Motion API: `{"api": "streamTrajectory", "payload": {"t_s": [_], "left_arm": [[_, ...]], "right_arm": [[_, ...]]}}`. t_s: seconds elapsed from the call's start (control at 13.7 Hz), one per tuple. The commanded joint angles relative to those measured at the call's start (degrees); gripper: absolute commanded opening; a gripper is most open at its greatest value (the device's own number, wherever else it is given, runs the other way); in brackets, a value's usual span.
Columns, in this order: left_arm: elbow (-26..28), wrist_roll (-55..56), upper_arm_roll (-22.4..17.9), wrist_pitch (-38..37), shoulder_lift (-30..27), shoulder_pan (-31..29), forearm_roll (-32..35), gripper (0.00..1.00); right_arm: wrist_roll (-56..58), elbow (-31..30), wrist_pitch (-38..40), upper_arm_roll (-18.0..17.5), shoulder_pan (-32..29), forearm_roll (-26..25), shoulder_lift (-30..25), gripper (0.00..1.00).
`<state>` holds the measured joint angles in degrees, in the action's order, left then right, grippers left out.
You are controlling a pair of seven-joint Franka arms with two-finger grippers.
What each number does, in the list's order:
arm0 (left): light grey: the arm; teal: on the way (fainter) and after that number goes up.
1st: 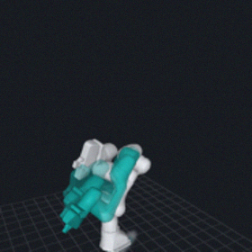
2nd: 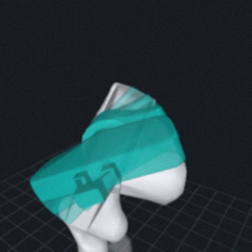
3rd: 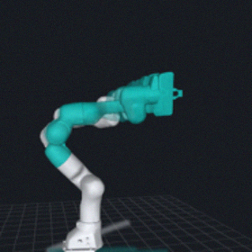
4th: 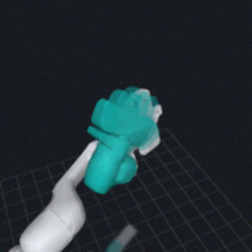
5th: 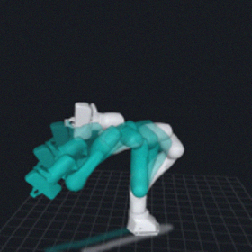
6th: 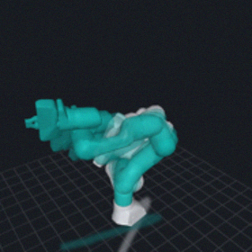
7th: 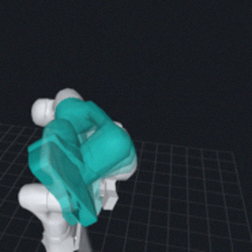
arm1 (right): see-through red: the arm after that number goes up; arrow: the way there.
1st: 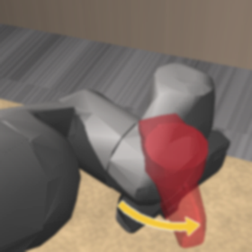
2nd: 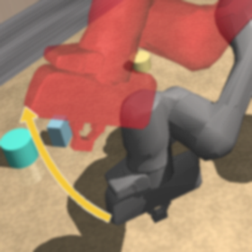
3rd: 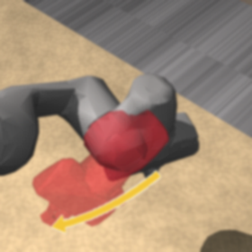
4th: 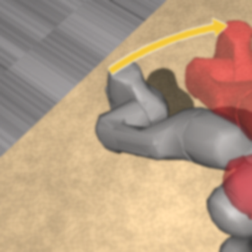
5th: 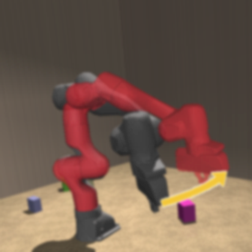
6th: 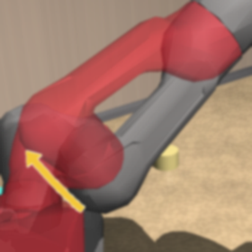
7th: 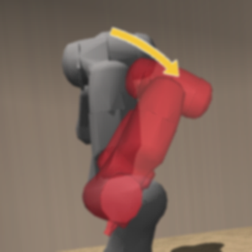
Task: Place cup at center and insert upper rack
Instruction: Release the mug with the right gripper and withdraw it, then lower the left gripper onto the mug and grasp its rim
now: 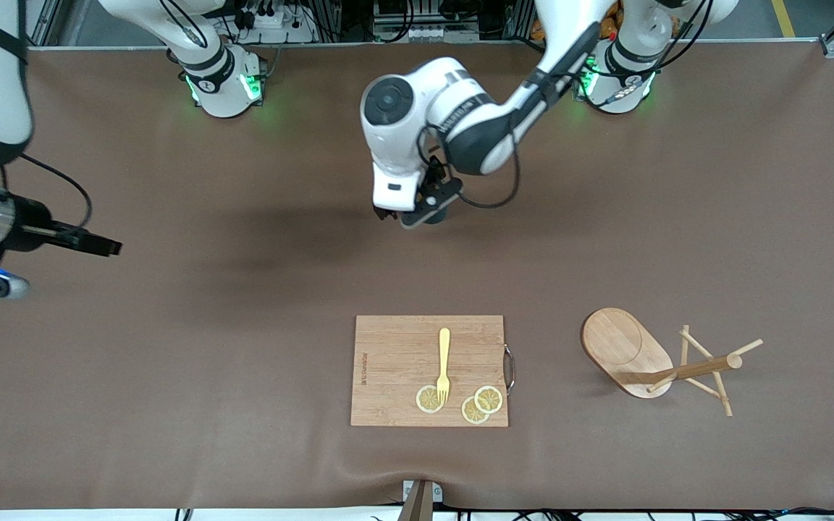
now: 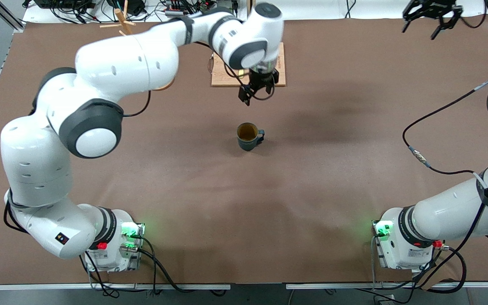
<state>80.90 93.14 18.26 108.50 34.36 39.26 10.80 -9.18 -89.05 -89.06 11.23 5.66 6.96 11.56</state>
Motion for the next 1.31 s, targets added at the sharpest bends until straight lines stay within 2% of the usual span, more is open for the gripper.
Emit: {"api": "streamTrajectory", "payload": {"t_s": [0.0, 0.07, 0.15, 0.22, 0.58, 0.88, 1.02, 1.24], "left_arm": [[-1.7, 4.9, -0.6, 0.2, 2.1, 5.3, 5.8, 1.00], [-1.9, 6.8, -0.7, 1.0, 2.6, 6.8, 7.4, 1.00], [-1.9, 8.4, -0.7, 2.0, 3.1, 8.2, 9.3, 1.00], [-1.9, 9.1, -0.8, 2.1, 3.5, 9.8, 12.6, 1.00], [-3.6, 14.2, -1.0, 2.2, 8.1, 15.4, 21.5, 1.00], [-3.6, 18.8, -1.1, 2.2, 11.9, 19.0, 29.3, 1.00], [-3.3, 21.5, -1.0, 2.2, 13.4, 19.7, 34.4, 1.00], [-3.1, 27.2, -1.6, 1.8, 14.9, 21.1, 38.1, 1.00]], "right_arm": [[9.1, -0.1, 0.5, -0.8, -2.1, -2.2, -3.5, 1.00], [11.3, -0.1, 0.5, -1.9, -4.3, -3.1, -4.4, 1.00], [13.4, -0.2, 0.6, -6.2, -8.8, -3.1, -5.2, 1.00], [13.7, -0.2, 0.6, -8.8, -11.8, -3.4, -6.2, 1.00], [13.0, -5.8, 1.2, -8.9, -11.7, -3.9, -14.0, 1.00], [12.8, -8.9, 0.3, -6.3, -7.5, -4.7, -16.4, 1.00], [11.9, -11.3, -1.6, -7.4, -7.3, -4.9, -18.3, 1.00], [11.8, -5.1, -1.1, -7.4, -7.5, -5.6, -15.6, 1.00]]}}
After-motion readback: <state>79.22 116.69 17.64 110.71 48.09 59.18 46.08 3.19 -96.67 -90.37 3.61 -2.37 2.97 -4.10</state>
